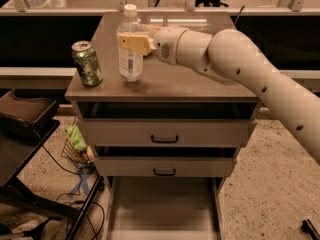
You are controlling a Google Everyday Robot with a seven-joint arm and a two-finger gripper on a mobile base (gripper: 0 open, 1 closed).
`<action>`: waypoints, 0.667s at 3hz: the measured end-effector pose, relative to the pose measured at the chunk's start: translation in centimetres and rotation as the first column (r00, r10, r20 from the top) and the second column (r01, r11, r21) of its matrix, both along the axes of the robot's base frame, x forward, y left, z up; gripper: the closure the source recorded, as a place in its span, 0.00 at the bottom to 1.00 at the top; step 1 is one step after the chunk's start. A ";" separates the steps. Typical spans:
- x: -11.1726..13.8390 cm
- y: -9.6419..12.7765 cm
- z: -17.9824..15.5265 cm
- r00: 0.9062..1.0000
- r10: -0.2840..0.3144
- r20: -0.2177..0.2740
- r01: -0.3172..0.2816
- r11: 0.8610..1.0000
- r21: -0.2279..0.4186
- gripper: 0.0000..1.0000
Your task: Move blue plastic bottle near green can
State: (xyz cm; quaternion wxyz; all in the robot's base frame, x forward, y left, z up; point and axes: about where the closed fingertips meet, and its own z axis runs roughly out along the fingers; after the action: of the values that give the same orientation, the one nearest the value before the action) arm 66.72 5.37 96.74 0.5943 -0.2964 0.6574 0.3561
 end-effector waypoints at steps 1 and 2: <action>-0.1 1.2 -1.5 0.999 0.049 0.003 -0.049 0.998 -0.027 1.00; 0.1 1.9 -3.1 0.997 0.080 -0.005 -0.080 0.995 -0.065 1.00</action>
Offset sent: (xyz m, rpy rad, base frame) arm 0.0061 0.0230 -0.0513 -0.1127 0.0112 0.1082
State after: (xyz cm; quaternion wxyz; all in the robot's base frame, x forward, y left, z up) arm 66.87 7.32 93.63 0.5687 -0.3413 0.6571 0.3583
